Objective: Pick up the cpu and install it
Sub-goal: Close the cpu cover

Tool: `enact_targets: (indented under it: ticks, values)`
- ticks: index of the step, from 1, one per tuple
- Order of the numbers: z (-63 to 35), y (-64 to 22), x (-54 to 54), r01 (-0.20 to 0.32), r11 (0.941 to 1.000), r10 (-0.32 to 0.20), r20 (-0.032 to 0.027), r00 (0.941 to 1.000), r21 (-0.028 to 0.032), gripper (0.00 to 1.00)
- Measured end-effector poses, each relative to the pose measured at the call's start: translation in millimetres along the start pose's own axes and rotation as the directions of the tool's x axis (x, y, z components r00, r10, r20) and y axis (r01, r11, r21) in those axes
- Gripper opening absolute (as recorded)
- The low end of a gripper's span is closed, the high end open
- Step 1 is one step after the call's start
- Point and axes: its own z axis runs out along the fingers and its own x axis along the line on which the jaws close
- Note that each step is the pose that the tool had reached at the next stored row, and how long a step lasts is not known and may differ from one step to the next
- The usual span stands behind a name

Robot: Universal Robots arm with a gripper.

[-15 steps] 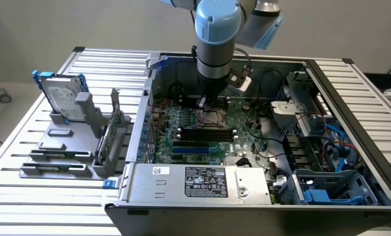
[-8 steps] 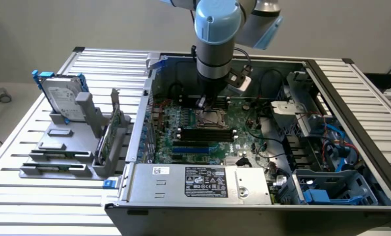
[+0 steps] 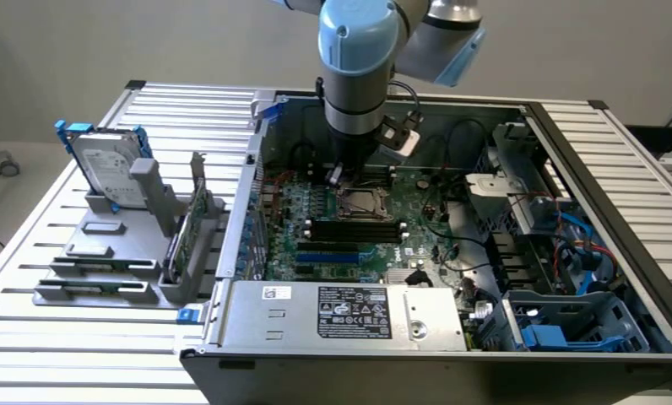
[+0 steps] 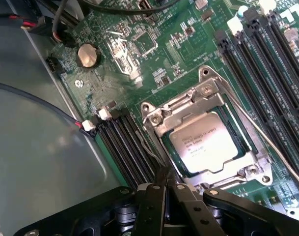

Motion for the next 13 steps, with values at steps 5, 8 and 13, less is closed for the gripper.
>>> enact_targets:
  ticks: [5,8,13]
  values:
    - [-2.2,-8.2,-4.3,0.001,1.0000,-0.001,-0.0042,1.0000,0.0029,0.11]
    - [-2.7,-10.6,-5.6,0.001,1.0000,-0.001,-0.0065,1.0000,0.0044,0.11]
    - [-2.9,-10.9,-6.5,0.004,1.0000,-0.004,-0.0115,0.9999,0.0087,0.11]
